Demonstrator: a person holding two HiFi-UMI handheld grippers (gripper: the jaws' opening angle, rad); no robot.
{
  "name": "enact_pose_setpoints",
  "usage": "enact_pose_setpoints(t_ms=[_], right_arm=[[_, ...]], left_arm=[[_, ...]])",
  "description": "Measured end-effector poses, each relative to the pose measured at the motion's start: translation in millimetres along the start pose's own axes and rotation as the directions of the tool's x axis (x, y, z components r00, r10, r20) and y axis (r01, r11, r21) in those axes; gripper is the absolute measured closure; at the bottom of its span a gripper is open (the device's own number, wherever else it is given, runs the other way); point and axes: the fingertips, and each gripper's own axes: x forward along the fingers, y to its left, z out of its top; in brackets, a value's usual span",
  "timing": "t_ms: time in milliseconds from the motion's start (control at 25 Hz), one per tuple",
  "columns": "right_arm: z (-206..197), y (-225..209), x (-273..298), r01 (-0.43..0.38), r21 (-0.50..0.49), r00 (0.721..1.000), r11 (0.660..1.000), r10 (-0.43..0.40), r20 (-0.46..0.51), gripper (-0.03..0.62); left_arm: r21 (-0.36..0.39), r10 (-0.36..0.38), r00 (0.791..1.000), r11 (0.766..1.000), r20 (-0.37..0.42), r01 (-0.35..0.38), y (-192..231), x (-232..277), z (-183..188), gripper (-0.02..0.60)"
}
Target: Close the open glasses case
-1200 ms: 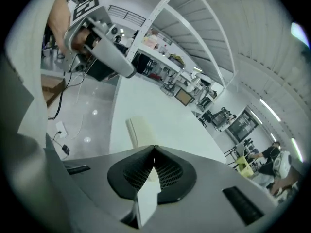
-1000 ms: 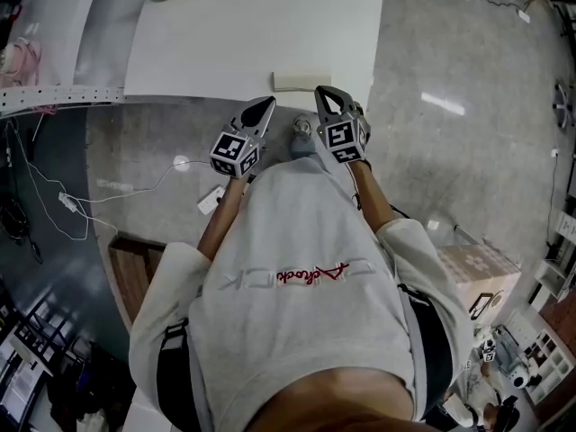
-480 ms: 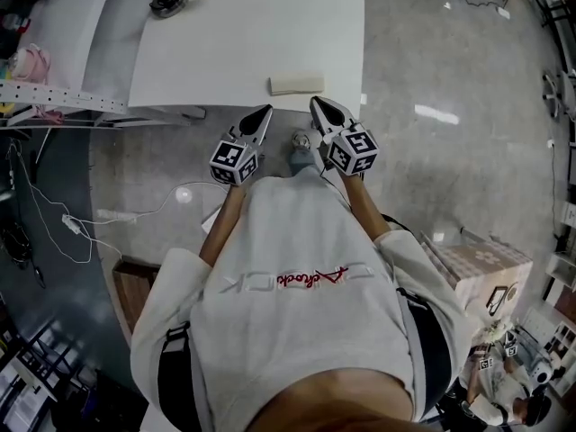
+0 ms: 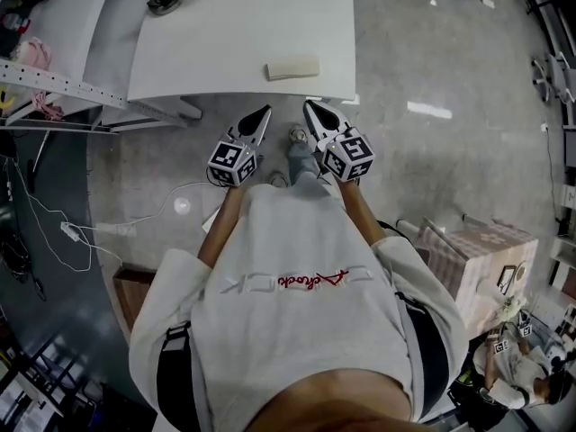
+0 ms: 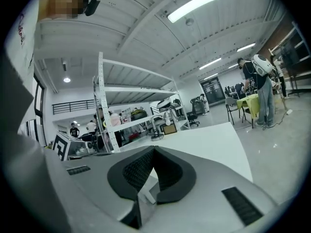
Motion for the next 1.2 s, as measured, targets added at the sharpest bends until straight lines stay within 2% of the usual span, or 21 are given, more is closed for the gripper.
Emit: enact_pose_setpoints(t_ms=[360, 800, 1200], right_arm=[[-10.2, 13.9, -33.7, 0.036, -0.046, 0.999, 0.998, -0.036, 0.003, 0.576], [-2.3, 25.3, -35.9, 0.023, -0.115, 1.0, 0.993, -0.021, 0.012, 0.576], [-3.1, 29.7, -33.3, 0.016, -0.128, 1.0, 0.992, -0.016, 0.005, 0.576]], left_arm=[[0.018, -0.02, 1.0, 1.0, 0.01, 0.02, -25.4, -12.9, -6.1, 0.558], [0.054, -0.027, 0.999, 0.998, 0.026, 0.026, -32.7, -17.0, 5.5, 0.558], [0.046, -0.026, 0.999, 0.999, 0.034, 0.025, -31.7, -19.9, 6.9, 0.558]])
